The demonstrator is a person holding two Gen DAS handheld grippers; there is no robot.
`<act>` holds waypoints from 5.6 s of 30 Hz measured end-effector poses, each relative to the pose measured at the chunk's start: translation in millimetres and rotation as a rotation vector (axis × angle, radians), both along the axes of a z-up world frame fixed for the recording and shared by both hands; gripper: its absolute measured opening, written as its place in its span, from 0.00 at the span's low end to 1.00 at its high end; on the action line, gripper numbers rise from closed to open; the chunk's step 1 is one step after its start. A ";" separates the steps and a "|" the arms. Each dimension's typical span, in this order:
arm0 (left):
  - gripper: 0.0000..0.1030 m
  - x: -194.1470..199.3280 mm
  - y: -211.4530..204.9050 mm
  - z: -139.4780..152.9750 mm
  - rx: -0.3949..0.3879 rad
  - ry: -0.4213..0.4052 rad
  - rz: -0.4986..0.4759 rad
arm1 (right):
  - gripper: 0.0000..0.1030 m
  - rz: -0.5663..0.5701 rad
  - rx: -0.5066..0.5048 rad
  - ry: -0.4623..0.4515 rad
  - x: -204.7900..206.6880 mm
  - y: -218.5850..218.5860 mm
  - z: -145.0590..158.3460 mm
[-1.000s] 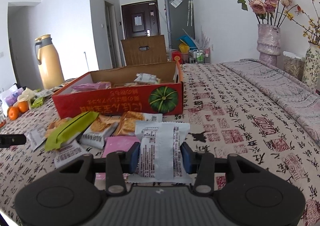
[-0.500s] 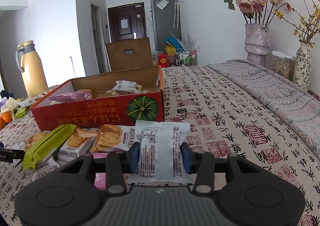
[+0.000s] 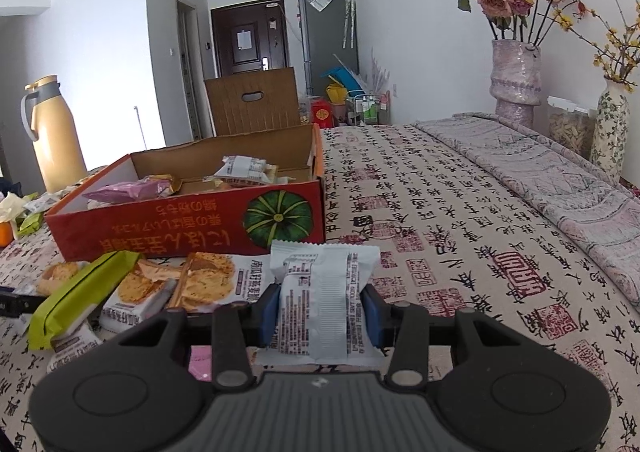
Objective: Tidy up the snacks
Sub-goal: 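Grasp a white printed packet with the left tool while the right tool holds its packet, then carry both white packets with both tools over the red box, then lower both white packets into the red box and open both tools, then move both open tools from the box back to the snack pile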
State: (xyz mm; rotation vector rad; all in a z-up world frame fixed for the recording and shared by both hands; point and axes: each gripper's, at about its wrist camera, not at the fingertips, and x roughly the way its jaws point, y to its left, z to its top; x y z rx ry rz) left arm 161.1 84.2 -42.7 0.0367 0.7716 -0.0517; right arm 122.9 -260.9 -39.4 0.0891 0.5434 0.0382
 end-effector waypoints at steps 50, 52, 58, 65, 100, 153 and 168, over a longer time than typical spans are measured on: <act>0.43 35.1 -69.3 119.0 -0.024 -0.337 0.012 | 0.41 0.161 0.017 -0.195 68.7 31.8 73.8; 0.43 45.7 -71.9 119.4 -0.020 -0.337 0.018 | 0.41 0.169 0.012 -0.204 79.0 35.8 78.1; 0.43 80.4 -75.8 112.0 -0.022 -0.305 0.050 | 0.41 0.190 0.000 -0.208 113.7 47.8 84.5; 0.43 111.7 -74.8 92.4 -0.021 -0.262 0.083 | 0.41 0.198 -0.005 -0.168 151.6 59.4 67.8; 1.00 117.5 -63.5 67.9 -0.042 -0.261 0.162 | 1.00 0.206 0.023 -0.079 169.7 58.6 32.7; 1.00 -57.1 -52.7 73.3 -0.049 -0.275 0.145 | 1.00 0.246 -0.004 -0.085 -3.1 46.5 48.9; 1.00 -81.2 -37.3 41.1 -0.091 -0.192 0.140 | 1.00 0.240 -0.022 -0.002 -29.3 43.6 21.6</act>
